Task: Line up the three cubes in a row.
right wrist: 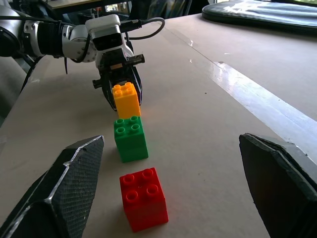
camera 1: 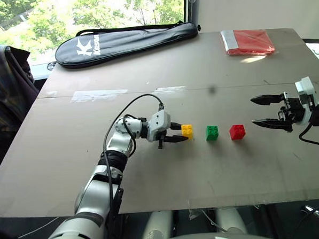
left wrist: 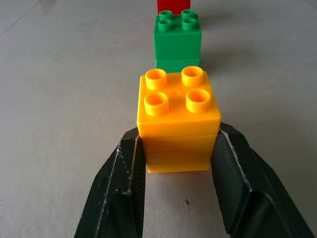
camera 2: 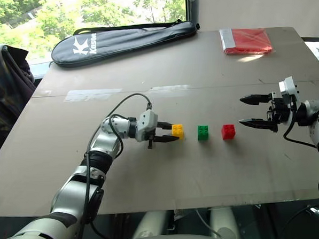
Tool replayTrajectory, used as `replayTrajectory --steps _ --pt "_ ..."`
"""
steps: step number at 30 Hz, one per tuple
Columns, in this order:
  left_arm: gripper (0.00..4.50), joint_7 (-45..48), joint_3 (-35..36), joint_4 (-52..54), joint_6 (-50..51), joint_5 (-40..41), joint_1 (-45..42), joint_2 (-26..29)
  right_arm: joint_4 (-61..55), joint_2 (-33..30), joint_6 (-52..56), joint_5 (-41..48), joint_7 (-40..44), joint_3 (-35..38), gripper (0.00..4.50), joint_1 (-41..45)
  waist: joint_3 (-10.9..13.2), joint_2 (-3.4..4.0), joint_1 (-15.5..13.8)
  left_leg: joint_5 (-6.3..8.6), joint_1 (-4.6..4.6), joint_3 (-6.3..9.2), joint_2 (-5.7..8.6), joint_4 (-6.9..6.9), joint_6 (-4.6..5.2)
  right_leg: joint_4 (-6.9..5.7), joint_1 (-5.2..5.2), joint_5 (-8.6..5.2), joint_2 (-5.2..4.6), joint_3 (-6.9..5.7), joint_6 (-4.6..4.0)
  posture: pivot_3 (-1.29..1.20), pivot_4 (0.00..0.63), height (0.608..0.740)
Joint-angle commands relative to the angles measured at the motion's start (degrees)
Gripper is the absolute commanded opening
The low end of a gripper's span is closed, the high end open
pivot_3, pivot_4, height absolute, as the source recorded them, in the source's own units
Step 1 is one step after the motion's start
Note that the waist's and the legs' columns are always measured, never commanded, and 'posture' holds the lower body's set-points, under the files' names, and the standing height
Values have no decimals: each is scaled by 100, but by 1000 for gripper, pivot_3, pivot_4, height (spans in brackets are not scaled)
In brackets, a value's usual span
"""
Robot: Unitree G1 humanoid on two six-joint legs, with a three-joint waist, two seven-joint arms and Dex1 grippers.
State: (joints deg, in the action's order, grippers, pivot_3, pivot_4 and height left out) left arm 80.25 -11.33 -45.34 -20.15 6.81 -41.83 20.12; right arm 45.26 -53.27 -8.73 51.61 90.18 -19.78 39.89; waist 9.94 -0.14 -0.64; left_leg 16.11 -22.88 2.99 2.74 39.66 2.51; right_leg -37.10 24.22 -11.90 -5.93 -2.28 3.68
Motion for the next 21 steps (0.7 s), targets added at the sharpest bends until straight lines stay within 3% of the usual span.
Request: replayTrajectory --steps 1,16,21 --pt "1249 36 13 -56 -170 -49 -112 14 -239 -137 59 176 232 11 4500 109 0 0 1 0 0 0 0 0 0 0 0 0 0 0 0 0 150 694" --pt "1249 74 11 -295 -223 -68 -145 -9 -450 -388 -149 328 232 -387 4500 80 0 0 -1 0 0 0 0 3 1 -2 0 0 1 0 0 0 150 694" --pt "3483 118 22 -368 -197 -73 -181 -29 -431 -392 -181 328 232 -383 4500 84 0 0 0 0 0 0 0 6 1 -5 0 0 1 0 0 0 150 694"
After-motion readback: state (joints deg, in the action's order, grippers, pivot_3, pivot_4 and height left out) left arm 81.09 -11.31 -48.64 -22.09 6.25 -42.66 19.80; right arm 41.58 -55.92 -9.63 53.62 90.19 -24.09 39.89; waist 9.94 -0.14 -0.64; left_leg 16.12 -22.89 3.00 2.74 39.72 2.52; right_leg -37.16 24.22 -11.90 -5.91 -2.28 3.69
